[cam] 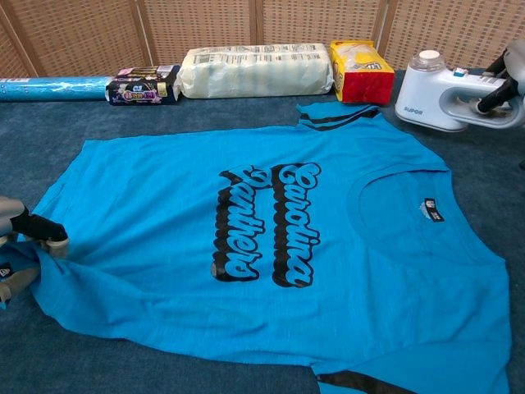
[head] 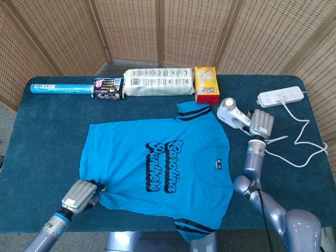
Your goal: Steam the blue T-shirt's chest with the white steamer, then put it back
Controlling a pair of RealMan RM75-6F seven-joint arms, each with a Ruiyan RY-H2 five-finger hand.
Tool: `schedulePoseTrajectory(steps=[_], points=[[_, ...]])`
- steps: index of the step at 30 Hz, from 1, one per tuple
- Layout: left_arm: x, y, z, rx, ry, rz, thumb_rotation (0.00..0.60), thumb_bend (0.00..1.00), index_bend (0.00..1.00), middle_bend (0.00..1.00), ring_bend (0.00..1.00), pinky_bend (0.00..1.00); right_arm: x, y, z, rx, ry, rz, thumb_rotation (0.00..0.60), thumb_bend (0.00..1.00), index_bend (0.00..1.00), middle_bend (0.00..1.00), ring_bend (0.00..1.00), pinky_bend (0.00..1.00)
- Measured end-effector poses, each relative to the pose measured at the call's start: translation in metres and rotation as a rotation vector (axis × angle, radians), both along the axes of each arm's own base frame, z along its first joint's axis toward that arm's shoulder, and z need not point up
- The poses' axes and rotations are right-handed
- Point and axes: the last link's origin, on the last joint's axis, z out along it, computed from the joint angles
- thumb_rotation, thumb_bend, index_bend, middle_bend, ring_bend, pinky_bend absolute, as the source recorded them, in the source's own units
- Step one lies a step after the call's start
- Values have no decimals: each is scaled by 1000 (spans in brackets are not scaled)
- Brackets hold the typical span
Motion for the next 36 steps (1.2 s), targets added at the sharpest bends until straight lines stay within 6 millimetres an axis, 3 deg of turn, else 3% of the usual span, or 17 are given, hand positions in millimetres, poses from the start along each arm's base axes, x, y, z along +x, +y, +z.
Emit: schedulePoseTrajectory(steps=[8, 16, 27, 36], points=[[0, -4, 3, 6, 10, 9, 600, 553, 521, 532, 462, 550, -8, -5, -11, 20, 21, -60, 600, 313, 736, 760, 829, 768], [1, -4, 3, 11, 10, 9, 600, 552, 520, 532, 462, 549, -9, -6, -20, 40, -4, -66, 600, 289, 560, 626, 689, 663], [0, -4, 2, 9, 10, 10, 600, 552, 520, 532, 462, 549, -13, -4, -20, 56, 1, -58, 600, 276, 273, 348, 312, 347], [1, -3, 0, 8, 9, 8, 600, 550, 521, 531, 462, 548, -14, -3, -16, 42, 11, -47, 600, 233, 93, 210, 159, 135]])
